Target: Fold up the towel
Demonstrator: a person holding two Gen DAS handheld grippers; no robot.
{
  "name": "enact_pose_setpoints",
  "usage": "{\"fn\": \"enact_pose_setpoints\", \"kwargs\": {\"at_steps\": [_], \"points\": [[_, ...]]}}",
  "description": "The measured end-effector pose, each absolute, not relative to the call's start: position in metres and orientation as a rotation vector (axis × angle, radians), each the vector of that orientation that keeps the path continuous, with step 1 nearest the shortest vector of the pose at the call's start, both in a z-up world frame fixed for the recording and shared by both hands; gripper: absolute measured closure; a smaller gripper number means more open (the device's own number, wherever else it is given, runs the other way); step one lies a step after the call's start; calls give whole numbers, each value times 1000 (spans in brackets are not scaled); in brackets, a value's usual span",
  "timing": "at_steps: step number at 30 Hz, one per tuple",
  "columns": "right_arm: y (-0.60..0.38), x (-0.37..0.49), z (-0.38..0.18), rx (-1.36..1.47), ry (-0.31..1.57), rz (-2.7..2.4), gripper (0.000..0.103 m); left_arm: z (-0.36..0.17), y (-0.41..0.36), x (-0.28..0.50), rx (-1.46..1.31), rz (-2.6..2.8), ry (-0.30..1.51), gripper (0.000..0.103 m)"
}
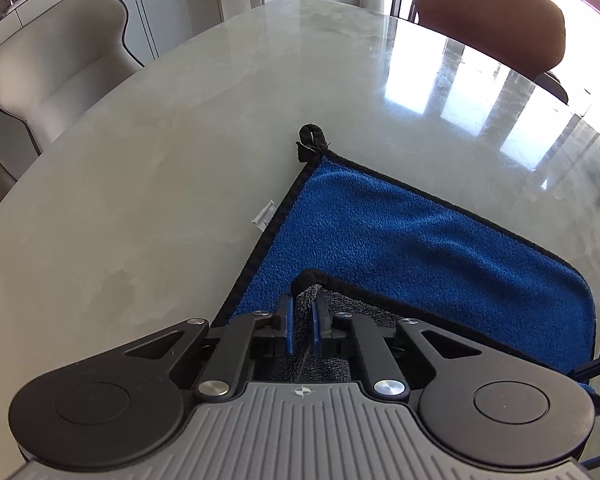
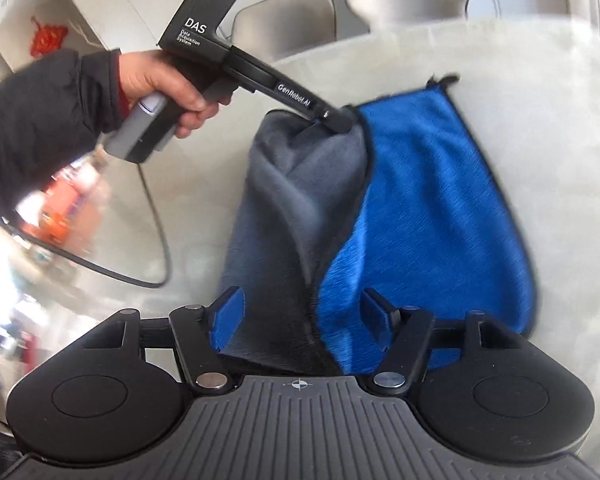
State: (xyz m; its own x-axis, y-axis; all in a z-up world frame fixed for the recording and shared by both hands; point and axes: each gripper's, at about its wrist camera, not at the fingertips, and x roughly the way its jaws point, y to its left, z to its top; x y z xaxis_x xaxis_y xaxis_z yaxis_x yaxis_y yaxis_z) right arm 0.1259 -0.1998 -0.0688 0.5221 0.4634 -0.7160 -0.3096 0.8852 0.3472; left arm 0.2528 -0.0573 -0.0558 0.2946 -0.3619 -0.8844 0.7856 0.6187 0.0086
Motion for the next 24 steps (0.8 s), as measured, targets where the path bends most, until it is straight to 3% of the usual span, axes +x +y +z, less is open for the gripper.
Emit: {"fn": "enact_pose_setpoints", "kwargs": {"at_steps": [1, 3, 24], "points": [[-200, 127, -71, 174, 915, 462, 70, -55, -57, 253, 489, -804, 1002, 95], [-204, 129, -73, 200, 921, 450, 88, -53, -56, 253, 475, -804, 990, 95], [-261, 143, -66, 409, 841, 372, 95, -41, -85, 273, 321, -821, 933, 96]]}}
